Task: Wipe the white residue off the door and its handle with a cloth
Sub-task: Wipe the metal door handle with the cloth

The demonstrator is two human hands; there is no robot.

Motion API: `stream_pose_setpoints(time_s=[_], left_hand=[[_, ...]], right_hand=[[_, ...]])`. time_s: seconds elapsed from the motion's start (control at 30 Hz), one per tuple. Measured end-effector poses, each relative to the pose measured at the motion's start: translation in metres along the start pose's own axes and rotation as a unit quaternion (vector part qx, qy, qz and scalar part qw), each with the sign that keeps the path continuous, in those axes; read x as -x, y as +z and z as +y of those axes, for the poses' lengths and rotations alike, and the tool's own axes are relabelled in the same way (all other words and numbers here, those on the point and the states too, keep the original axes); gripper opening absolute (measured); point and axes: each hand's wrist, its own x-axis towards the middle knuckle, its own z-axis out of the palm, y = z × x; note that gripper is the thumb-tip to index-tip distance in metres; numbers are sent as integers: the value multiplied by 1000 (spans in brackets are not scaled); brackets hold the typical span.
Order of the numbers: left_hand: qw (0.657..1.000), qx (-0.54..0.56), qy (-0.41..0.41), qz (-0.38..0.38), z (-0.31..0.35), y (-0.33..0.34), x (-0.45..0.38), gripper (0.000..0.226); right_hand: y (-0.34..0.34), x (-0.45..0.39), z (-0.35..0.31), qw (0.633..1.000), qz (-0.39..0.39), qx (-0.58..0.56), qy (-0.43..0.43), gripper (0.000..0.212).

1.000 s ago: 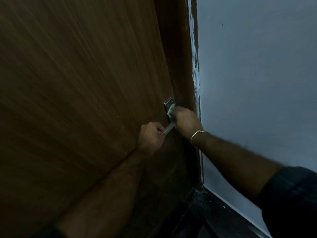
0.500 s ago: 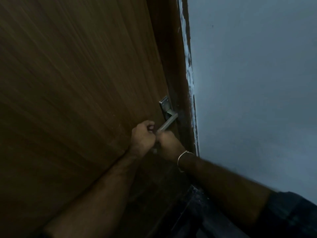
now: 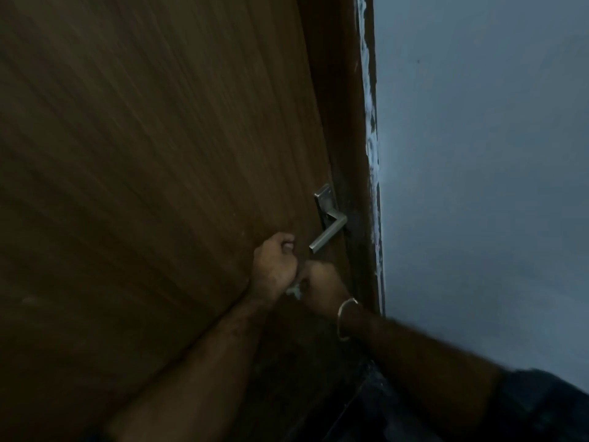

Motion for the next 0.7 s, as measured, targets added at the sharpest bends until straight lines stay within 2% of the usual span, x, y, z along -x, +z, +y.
stream_pose_setpoints(time_s=[0.07, 0.1, 0.13, 0.17, 0.27, 0.3, 0.4, 0.43, 0.47, 0.53, 0.63, 0.7], left_hand=[[998, -1, 40, 58, -1, -10, 13, 31], [993, -7, 75, 88, -1, -16, 19, 31], [986, -13, 118, 115, -1, -23, 25, 30], [976, -13, 169, 139, 0, -31, 28, 28], [932, -16, 313, 182, 18, -63, 29, 25], [919, -29, 348, 183, 28, -75, 25, 27], [883, -81, 440, 141, 61, -113, 10, 33], [872, -94, 467, 114, 71, -125, 5, 33], [863, -103, 486, 90, 80, -136, 1, 33], [856, -104, 503, 59, 94, -152, -8, 33], [851, -100, 512, 51, 104, -158, -15, 33], [856, -103, 505, 44, 104, -153, -17, 34]], right_hand=[[-1, 4, -1, 989, 116, -31, 88, 12], [-2, 1, -5, 972, 176, -76, 136, 15], [-2, -6, -14, 953, 236, -114, 153, 19], [-4, -19, -29, 944, 265, -144, 136, 22], [4, -51, -76, 943, 284, -172, 29, 18], [16, -50, -86, 945, 270, -186, 3, 18], [53, -15, -95, 965, 205, -158, -50, 22], [55, -7, -88, 958, 209, -192, -31, 21], [48, -11, -85, 943, 229, -242, 19, 22], [22, -48, -91, 904, 317, -270, 98, 25], [-9, -91, -117, 886, 362, -288, -7, 31], [13, -77, -114, 908, 350, -219, -72, 33]])
